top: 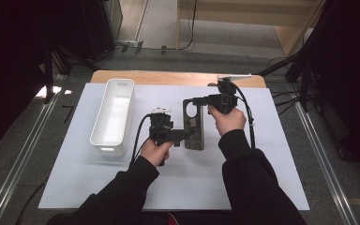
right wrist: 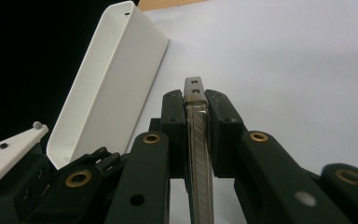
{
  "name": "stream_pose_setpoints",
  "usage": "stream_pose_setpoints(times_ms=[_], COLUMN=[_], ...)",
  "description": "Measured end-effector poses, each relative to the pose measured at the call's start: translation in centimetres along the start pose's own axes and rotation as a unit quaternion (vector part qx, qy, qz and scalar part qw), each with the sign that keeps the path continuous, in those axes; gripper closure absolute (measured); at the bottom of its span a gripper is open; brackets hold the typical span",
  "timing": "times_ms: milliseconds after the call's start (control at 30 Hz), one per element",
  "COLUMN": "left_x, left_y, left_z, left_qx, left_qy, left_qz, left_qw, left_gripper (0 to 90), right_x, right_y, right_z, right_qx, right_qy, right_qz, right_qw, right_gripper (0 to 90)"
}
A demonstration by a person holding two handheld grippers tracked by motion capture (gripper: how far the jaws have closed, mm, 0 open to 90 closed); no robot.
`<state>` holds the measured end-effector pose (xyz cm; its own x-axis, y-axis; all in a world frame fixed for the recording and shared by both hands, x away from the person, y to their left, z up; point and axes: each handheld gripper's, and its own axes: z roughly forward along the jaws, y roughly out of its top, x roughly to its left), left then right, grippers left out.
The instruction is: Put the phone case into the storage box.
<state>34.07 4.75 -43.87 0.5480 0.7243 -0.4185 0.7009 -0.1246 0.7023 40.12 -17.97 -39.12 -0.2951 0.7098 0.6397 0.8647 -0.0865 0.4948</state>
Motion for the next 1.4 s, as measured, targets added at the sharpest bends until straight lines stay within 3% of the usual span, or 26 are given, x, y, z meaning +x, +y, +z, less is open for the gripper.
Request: stream_pose_setpoints(times_ms=[300, 633, 767, 833, 1000, 1067, 1267, 1400], left_x=[0.1, 0.9, 1.0, 1.0, 1.0, 0.9, 0.7, 0.8], left_y=[0.3, 1.0, 1.2, 1.3, 1.7, 1.7, 1.8, 1.9], left_z=[-0.5, -1.1, -1.3, -1.5, -1.8, -1.9, -2.4, -2.7], left_qx=[0.021, 0.031, 0.047, 0.046, 0.052, 0.054, 0.037, 0.04], left_qy=[-0.008, -0.003, -0.011, -0.007, -0.015, -0.008, -0.025, -0.03], left_qz=[0.018, 0.011, 0.02, 0.028, 0.034, 0.041, 0.064, 0.072], left_qw=[0.9996, 0.9995, 0.9987, 0.9985, 0.998, 0.9977, 0.9969, 0.9961], left_gripper=[5.8, 5.8, 6.2, 12.6, 12.7, 12.8, 14.9, 15.0], right_x=[0.1, 0.4, 0.6, 0.7, 1.0, 1.0, 1.1, 1.1], right_y=[-0.5, -0.8, -1.1, -1.4, -2.0, -2.2, -2.9, -3.4], right_z=[-0.5, -1.0, -1.1, -1.1, -1.2, -1.3, -1.8, -2.1], right_qx=[-0.005, -0.014, -0.013, -0.012, -0.012, -0.013, -0.019, -0.026], right_qy=[0.009, 0.021, 0.025, 0.029, 0.04, 0.043, 0.05, 0.057], right_qz=[-0.019, -0.042, -0.054, -0.056, -0.064, -0.067, -0.075, -0.08], right_qw=[0.9998, 0.9988, 0.9982, 0.9979, 0.9971, 0.9967, 0.9958, 0.9949], right_gripper=[77.6, 77.6, 77.6, 77.6, 77.6, 77.6, 77.6, 77.6])
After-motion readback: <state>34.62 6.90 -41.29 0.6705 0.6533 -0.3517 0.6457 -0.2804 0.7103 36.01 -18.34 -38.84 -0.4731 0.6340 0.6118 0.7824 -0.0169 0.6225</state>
